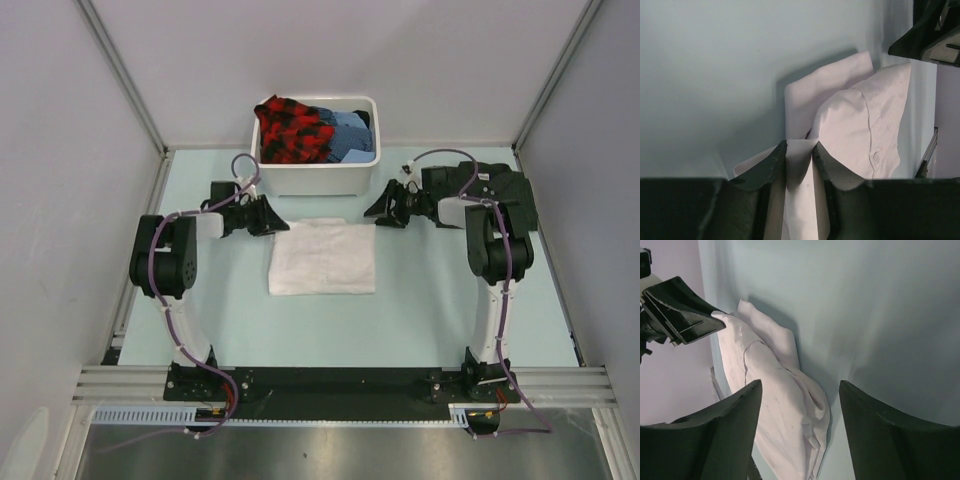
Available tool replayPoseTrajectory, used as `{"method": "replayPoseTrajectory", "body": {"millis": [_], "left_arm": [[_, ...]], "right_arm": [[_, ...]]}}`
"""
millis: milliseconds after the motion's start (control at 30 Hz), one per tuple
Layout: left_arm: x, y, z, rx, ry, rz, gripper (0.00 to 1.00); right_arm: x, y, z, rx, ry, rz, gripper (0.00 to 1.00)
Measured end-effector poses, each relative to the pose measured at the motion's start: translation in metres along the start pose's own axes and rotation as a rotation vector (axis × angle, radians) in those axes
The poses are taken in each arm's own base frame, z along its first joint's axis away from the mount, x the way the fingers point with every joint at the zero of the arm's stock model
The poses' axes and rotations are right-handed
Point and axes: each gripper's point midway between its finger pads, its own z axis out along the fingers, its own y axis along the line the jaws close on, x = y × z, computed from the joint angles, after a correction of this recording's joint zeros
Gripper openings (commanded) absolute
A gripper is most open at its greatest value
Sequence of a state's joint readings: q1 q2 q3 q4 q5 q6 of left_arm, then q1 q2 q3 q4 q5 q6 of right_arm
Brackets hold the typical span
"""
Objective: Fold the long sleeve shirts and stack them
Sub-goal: Fold the shirt
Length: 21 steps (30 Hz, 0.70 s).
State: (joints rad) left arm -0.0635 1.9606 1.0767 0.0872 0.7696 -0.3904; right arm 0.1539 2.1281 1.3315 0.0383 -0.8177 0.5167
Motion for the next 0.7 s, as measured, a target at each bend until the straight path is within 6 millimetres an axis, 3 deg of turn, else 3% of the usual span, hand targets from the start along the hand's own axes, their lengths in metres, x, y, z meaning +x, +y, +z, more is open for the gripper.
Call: {"method": "replayPoseTrajectory", "body": {"millis": [167,333,700], "left_arm": [[0.001,-0.003,0.000,0.018,0.007,0.008,0.21],[0.002,-0.004,-0.001,0.020,0.013,0.006,0.20],[0.000,-0.005,-0.002,0.020,0.030,0.018,0.20]], "right_arm": [[0.007,-0.005,-0.006,-0.028,0.003,0.092,0.89],[0.001,0.003,-0.005,-0.078,-0.006,0.099,0.87],[0.029,0.018,0.005,-0.141,0.077,0.121,0.84]]}}
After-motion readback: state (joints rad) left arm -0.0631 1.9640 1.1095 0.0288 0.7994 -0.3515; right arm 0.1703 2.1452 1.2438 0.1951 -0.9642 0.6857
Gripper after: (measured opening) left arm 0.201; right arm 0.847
